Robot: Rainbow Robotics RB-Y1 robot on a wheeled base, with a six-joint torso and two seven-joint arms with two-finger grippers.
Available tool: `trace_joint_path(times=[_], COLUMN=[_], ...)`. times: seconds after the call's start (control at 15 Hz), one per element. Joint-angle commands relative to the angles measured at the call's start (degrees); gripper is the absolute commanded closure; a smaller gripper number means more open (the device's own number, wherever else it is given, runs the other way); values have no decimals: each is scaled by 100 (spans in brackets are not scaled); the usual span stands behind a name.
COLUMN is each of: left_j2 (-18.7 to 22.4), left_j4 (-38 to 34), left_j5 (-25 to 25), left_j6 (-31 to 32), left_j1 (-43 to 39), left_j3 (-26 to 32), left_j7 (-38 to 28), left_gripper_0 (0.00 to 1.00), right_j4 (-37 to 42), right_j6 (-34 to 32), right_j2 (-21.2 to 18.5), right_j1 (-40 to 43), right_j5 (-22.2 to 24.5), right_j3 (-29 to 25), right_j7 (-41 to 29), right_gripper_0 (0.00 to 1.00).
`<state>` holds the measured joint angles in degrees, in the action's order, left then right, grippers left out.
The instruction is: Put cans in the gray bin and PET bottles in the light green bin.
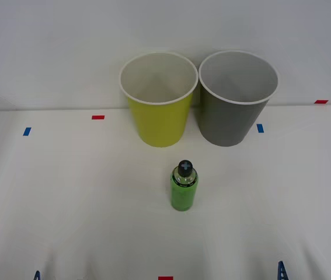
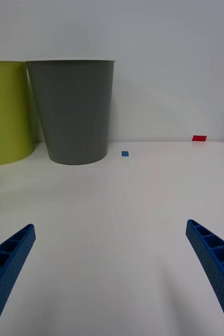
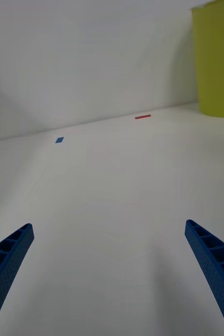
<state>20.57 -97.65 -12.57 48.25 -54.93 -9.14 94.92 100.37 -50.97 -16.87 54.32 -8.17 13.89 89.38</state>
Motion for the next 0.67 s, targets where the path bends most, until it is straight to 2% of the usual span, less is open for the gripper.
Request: trace_joint_path(times=[0.07, 0.67], left_j2=[0, 0], left_j4=[0, 0], left_j5=[0, 0], left_j6=[0, 0], left_j1=[0, 0], left_j3=[0, 0], left_j7=[0, 0], left_gripper_0=[0, 0], right_j4=[0, 0], right_j6=[0, 0], right_j2=[0, 0], right_j1=[0, 0], right_j5=[0, 0], right_j3=[0, 0], right_j7=[0, 0], right_gripper_0=[0, 0])
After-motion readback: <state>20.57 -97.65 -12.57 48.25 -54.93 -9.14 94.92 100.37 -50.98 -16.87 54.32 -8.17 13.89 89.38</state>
